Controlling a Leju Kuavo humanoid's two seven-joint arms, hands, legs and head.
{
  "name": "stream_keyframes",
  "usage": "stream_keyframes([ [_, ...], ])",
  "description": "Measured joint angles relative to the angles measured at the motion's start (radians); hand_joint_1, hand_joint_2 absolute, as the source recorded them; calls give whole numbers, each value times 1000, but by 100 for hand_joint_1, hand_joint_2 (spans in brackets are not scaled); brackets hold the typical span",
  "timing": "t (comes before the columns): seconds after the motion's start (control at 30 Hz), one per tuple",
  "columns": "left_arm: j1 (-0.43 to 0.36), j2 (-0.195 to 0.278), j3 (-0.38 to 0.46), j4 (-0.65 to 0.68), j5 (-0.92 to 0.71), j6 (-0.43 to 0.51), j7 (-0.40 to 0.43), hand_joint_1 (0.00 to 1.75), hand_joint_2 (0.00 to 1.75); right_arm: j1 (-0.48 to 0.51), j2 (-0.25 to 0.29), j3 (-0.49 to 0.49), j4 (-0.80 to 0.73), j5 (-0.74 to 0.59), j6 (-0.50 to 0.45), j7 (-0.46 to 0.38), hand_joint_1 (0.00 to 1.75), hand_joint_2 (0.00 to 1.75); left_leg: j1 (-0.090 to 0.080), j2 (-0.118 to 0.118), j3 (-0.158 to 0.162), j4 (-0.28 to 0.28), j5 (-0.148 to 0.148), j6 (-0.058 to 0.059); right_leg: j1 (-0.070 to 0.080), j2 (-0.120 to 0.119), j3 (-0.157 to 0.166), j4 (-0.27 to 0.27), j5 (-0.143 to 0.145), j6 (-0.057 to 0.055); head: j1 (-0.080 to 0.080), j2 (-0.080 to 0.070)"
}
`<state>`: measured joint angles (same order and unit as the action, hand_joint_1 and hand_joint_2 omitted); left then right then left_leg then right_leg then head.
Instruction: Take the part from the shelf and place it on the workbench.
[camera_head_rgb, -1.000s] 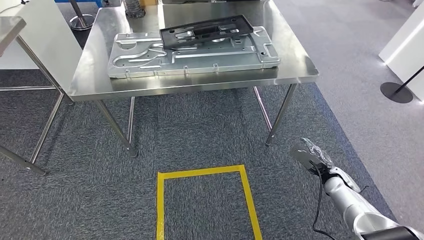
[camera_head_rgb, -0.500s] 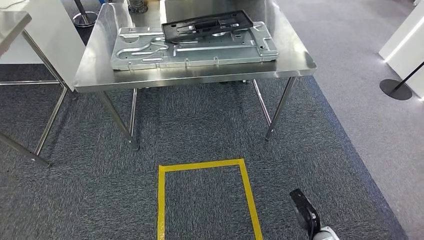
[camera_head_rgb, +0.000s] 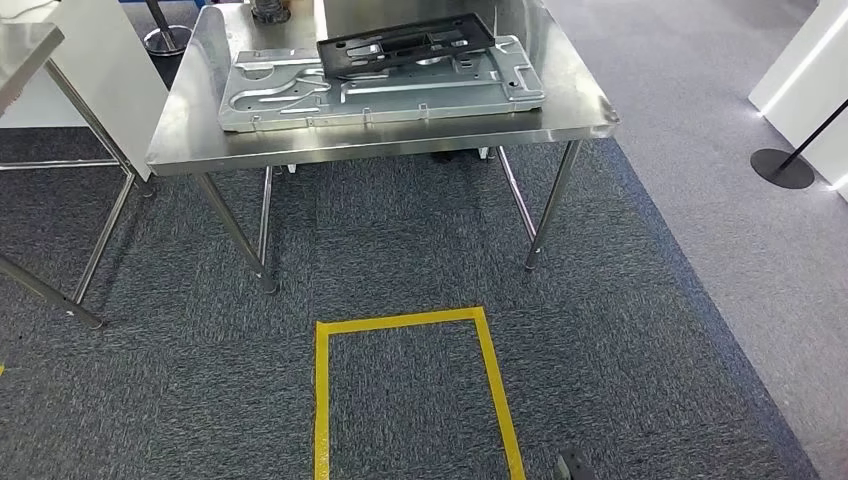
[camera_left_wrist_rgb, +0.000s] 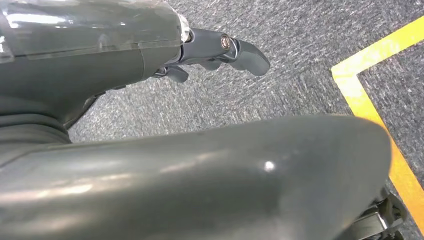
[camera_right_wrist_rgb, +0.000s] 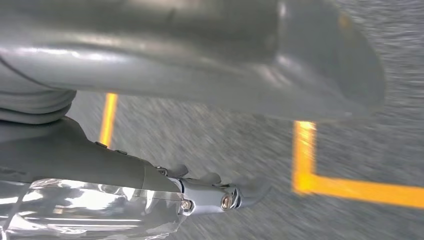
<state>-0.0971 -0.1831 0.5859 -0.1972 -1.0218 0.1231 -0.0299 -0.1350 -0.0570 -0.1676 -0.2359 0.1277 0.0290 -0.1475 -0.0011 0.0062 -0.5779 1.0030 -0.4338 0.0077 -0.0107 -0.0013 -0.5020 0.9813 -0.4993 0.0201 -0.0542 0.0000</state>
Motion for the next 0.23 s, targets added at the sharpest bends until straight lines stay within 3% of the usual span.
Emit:
stream_keyframes([
  [0.03,-1,1,0,0,-2,-4,1,0,0,8,12,-7,4,2,3,11,0,87,1,-1,-5,7,-7,-7,-1,0,-3,-4,4,-9,0,0],
  [0.1,-1,5,0,0,-5,-12,3,0,0,20,36,-16,11,6,15,25,0,0,3,-2,-31,72,-65,-17,-3,-2,-15,-9,19,-25,0,0],
  [0.17,2,8,0,0,-5,-15,5,0,0,29,54,-24,15,8,33,25,0,0,5,-3,-78,204,-154,-22,1,-2,-34,-7,33,-33,0,0],
  [0.23,4,10,0,0,-4,-15,5,0,0,34,65,-29,18,7,48,20,0,0,5,-3,-103,292,-195,-25,4,-2,-50,-4,43,-34,0,0],
])
